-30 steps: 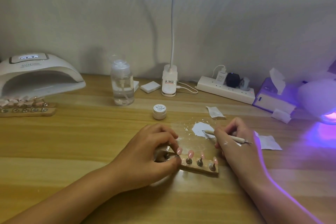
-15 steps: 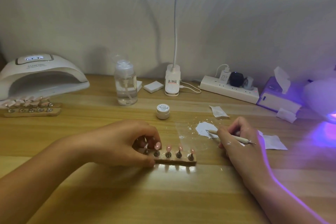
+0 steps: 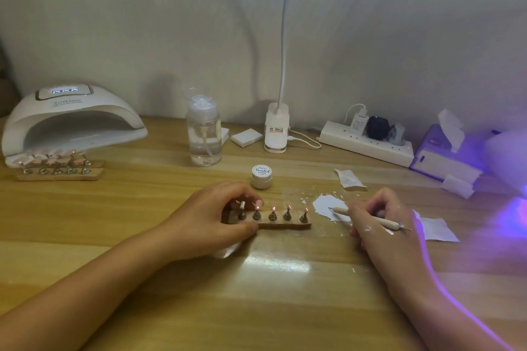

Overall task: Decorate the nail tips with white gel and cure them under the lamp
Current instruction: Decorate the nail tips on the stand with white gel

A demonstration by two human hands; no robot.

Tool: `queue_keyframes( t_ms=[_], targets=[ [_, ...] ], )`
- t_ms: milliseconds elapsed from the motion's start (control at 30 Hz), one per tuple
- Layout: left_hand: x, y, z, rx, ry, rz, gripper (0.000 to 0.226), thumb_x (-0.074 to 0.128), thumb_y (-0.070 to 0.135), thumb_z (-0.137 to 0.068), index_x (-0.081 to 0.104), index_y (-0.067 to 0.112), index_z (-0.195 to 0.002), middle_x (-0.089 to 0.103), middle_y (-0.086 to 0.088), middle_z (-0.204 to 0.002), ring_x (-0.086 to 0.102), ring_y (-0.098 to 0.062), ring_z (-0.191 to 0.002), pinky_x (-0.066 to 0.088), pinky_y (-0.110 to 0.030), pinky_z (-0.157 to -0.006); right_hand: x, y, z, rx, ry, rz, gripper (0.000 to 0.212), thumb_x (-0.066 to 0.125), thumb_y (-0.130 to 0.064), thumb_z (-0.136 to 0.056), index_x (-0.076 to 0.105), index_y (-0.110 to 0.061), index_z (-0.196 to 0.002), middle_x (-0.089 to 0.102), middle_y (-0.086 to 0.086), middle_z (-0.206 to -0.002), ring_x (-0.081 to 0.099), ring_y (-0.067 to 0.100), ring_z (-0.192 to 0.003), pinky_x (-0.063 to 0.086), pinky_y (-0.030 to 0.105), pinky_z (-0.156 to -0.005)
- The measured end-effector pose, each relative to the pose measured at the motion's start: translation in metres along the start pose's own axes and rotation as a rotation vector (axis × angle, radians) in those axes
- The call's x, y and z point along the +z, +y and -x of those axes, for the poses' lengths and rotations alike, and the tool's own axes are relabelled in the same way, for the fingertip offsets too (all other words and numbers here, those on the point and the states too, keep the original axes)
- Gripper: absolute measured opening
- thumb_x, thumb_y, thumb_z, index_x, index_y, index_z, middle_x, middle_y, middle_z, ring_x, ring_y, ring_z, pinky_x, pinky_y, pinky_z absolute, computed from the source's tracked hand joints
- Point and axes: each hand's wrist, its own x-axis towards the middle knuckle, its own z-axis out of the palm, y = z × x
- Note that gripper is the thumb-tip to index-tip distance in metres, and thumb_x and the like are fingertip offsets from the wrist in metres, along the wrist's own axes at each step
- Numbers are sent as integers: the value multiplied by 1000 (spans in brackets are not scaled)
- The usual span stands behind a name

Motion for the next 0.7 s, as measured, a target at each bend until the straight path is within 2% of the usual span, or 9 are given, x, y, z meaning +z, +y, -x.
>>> queue_keyframes(
  t_ms=[67,133,200,333,533,600,700],
  targets=[
    [4,0,1,-2,38,55,20,75,31,-82,66,38,-99,62,22,-92,58,-4,-90,45,-20,-76,0,1,0,15,-9,-36,23,67,-21,-85,51,-16,-70,64,10,-64,51,4,-48,41,31,-56],
    [8,0,1,-1,59,51,16,74,32,-82,66,37,-94,63,18,-90,58,-6,-88,47,-28,-78,-1,2,-1,27,-17,-47,22,67,-17,-83,50,-18,-68,62,12,-63,48,6,-47,39,30,-55],
    [8,0,0,-12,67,65,15,75,31,-82,66,37,-92,63,17,-89,58,-7,-87,48,-31,-78,-1,3,-1,32,-4,-51,22,68,-17,-82,51,-20,-68,62,12,-63,46,7,-47,38,30,-54],
    [7,0,-2,-53,50,96,16,77,30,-81,68,37,-92,64,24,-85,59,-4,-82,46,-23,-73,-1,3,-1,19,-4,-51,21,68,-23,-83,52,-21,-70,63,5,-59,46,3,-46,37,29,-55],
    [10,3,-2,-85,77,97,18,76,29,-80,65,37,-91,61,30,-81,56,6,-75,37,-10,-64,-1,5,-1,13,-20,-85,22,68,-26,-87,53,-27,-71,66,3,-58,50,4,-45,41,31,-56],
    [12,4,-2,-89,101,123,19,76,27,-79,64,36,-91,64,23,-86,58,3,-78,40,-13,-68,-1,6,-1,-2,17,-108,21,67,-28,-89,53,-27,-73,66,1,-60,50,8,-48,40,32,-57],
    [12,4,-2,-83,99,177,17,75,22,-82,65,34,-90,66,14,-91,58,-1,-80,43,-20,-73,-2,3,1,-32,93,-159,23,61,-45,-96,52,-31,-81,69,-6,-68,53,7,-54,41,30,-56]
  ],
)
